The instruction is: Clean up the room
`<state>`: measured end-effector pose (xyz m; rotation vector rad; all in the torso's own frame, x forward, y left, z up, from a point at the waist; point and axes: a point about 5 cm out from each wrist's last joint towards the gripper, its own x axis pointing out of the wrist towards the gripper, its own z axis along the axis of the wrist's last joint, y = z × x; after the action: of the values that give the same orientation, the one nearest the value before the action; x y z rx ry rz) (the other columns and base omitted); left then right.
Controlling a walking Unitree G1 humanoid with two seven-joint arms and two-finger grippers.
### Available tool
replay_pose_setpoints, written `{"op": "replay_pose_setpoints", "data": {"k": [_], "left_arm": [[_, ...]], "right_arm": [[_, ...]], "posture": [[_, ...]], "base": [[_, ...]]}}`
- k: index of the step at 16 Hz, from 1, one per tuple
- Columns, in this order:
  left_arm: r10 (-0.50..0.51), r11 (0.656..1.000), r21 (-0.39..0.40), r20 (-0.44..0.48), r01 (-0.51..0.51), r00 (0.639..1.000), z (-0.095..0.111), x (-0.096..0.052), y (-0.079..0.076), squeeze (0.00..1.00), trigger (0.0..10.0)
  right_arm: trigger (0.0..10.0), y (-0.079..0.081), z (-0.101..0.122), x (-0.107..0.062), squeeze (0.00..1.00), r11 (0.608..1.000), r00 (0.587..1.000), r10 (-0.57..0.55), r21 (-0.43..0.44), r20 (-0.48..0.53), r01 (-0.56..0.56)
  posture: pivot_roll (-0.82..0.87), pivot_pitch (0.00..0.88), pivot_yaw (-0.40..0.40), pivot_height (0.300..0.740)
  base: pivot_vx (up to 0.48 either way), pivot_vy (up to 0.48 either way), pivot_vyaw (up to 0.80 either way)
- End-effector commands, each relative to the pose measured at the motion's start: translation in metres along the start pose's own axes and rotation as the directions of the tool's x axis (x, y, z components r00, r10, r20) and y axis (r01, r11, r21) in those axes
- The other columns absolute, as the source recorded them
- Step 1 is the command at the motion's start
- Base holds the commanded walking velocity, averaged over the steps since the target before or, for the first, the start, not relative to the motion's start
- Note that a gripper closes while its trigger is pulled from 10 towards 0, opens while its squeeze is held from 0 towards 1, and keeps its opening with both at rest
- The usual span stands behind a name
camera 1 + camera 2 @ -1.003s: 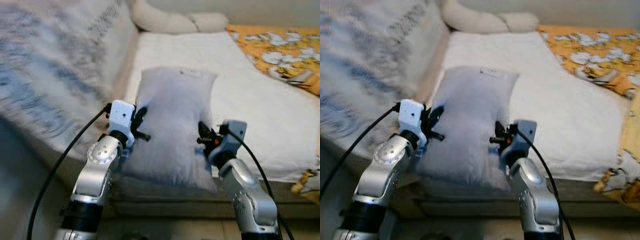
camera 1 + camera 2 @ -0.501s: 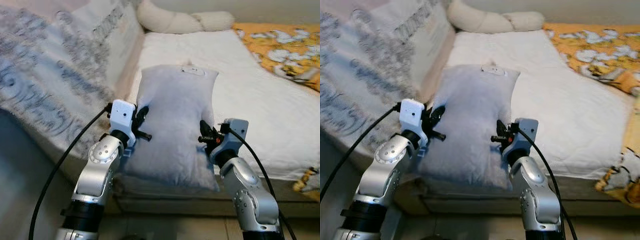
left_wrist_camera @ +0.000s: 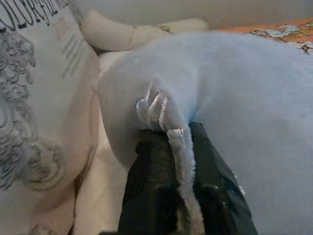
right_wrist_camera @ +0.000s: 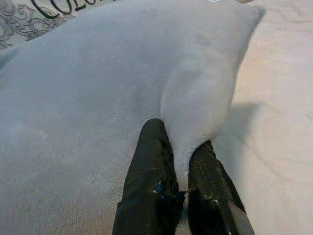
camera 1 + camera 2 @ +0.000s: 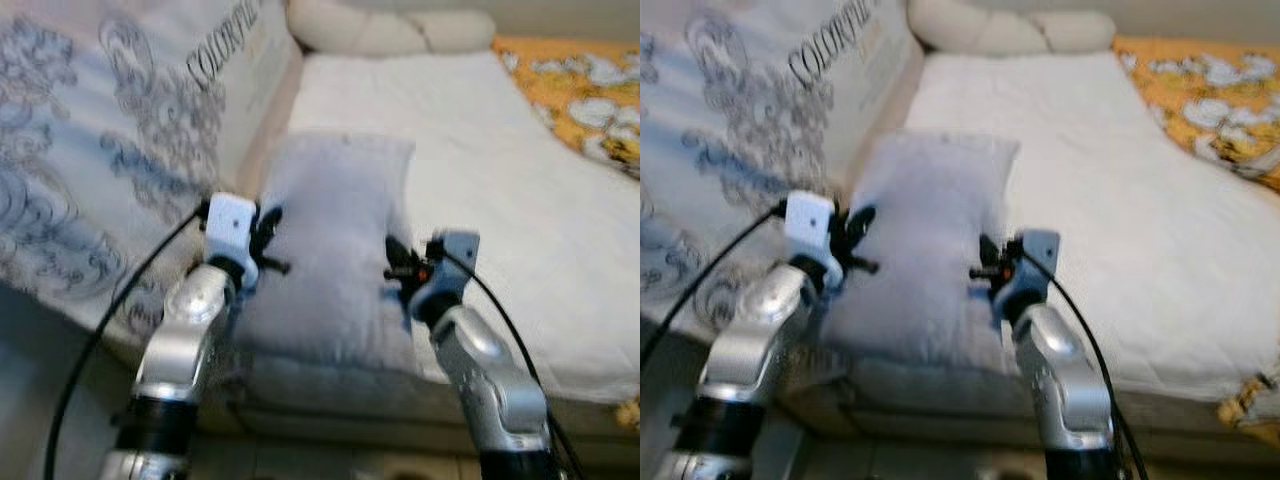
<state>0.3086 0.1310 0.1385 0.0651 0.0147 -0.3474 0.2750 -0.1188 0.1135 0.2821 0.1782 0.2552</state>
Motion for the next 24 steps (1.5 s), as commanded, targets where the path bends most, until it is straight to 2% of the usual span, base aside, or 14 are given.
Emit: {"op": "replay_pose_setpoints", "data": {"k": [1, 13, 16, 17, 20, 21, 24], "left_arm": [[0.012, 1.0, 0.013, 0.05, -0.013, 0.999, 0.011, 0.003, 0.002, 0.0, 10.0], [0.0, 1.0, 0.019, 0.05, -0.001, 0.999, 0.012, 0.007, 0.003, 0.0, 10.0], [0.003, 1.0, -0.007, 0.044, -0.003, 0.999, 0.008, 0.008, 0.0, 0.0, 10.0], [-0.017, 1.0, 0.019, 0.04, 0.016, 0.999, 0.006, 0.009, -0.006, 0.0, 10.0], [-0.035, 0.998, 0.046, 0.05, 0.033, 0.998, 0.006, 0.013, -0.008, 0.0, 10.0], [-0.041, 0.997, 0.06, 0.051, 0.038, 0.998, 0.006, 0.018, -0.007, 0.0, 10.0], [-0.046, 0.994, 0.106, 0.038, 0.041, 0.998, 0.005, 0.032, -0.006, 0.0, 10.0]], "right_arm": [[10.0, -0.011, 0.002, -0.004, 0.0, 0.999, 0.999, -0.046, -0.021, 0.004, 0.046], [10.0, -0.009, -0.001, -0.003, 0.0, 0.999, 0.999, -0.039, -0.033, -0.005, 0.039], [10.0, -0.012, 0.001, -0.003, 0.0, 0.998, 0.999, -0.039, -0.048, -0.007, 0.039], [10.0, -0.014, 0.0, -0.003, 0.0, 0.998, 0.999, -0.047, -0.049, -0.013, 0.047], [10.0, -0.017, 0.0, -0.001, 0.0, 0.997, 0.998, -0.06, -0.043, -0.02, 0.059], [10.0, -0.02, -0.001, 0.001, 1.0, 0.996, 0.996, -0.083, -0.03, -0.025, 0.082], [10.0, -0.032, -0.002, 0.004, 1.0, 0.988, 0.988, -0.149, -0.034, -0.028, 0.148]], "posture": [[0.01, 0.0, 0.051, 0.74], [0.0, 0.0, 0.055, 0.74], [-0.01, 0.0, 0.039, 0.74], [-0.01, 0.0, 0.027, 0.74], [-0.01, 0.0, 0.02, 0.74], [-0.02, 0.0, 0.017, 0.74], [-0.02, 0.0, 0.01, 0.74]], "base": [[0.337, 0.0, 0.0], [0.328, 0.0, 0.0], [0.298, 0.0, 0.0], [0.0, 0.0, 0.0], [0.0, 0.0, 0.0], [0.0, 0.0, 0.0], [0.0, 0.0, 0.0]]}}
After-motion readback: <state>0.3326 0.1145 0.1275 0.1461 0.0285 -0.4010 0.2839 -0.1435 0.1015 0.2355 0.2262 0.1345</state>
